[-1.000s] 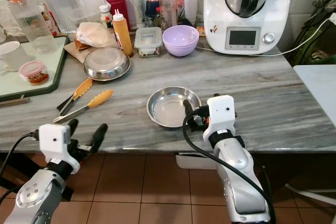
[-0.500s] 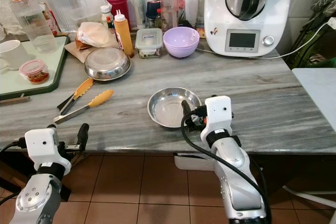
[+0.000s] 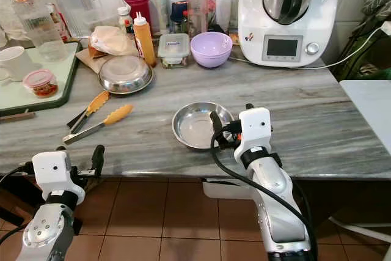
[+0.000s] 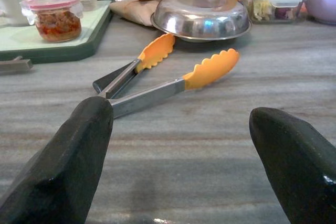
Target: Setting the table
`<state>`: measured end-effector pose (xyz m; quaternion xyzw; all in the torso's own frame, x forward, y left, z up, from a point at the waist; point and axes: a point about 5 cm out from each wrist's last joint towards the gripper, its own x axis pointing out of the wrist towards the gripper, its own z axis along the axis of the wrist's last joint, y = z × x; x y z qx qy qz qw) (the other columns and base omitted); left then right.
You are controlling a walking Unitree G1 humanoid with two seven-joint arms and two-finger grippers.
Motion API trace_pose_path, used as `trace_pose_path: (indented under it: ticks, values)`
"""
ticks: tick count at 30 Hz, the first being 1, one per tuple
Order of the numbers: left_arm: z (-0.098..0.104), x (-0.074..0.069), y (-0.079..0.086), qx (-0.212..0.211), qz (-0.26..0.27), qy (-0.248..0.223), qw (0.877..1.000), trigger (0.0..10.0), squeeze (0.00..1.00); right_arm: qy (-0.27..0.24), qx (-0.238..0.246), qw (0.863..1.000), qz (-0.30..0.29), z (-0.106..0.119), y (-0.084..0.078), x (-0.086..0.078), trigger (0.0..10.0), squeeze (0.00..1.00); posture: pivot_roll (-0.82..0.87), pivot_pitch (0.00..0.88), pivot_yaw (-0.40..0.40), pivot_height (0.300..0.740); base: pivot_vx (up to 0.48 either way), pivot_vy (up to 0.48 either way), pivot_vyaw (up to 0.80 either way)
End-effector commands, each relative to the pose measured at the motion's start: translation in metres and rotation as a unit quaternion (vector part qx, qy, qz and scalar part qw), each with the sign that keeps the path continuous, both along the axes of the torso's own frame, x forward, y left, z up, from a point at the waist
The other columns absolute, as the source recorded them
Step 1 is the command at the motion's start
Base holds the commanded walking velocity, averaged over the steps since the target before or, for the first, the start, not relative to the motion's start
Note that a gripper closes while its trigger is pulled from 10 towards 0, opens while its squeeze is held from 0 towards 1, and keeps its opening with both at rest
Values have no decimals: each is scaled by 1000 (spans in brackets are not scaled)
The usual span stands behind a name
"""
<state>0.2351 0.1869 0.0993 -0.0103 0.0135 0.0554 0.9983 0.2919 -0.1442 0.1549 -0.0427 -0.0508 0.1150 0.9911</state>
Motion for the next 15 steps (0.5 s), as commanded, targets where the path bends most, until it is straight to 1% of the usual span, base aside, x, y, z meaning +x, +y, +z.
trace_pose_path:
  ticks: [1,8,10,14,15]
  values:
    - [-1,0,1,7,3,0,1000,10000,0,-8,2,1000,5,4,2,0,10000,0,-151,51,59,740,0,0,0]
    - [0,2,-1,7,-3,0,1000,10000,0,-11,7,1000,2,4,2,1,10000,0,-154,56,66,740,0,0,0]
    - [0,3,0,7,-2,0,1000,10000,0,-9,11,1000,2,4,3,1,10000,0,-156,57,71,740,0,0,-419]
    - [1,4,0,8,1,0,1000,10000,0,-6,12,1000,4,3,5,0,10000,0,-156,57,71,740,0,0,-775]
    - [1,5,0,8,0,0,1000,10000,0,-7,12,1000,4,3,4,0,10000,0,-156,57,71,740,0,0,0]
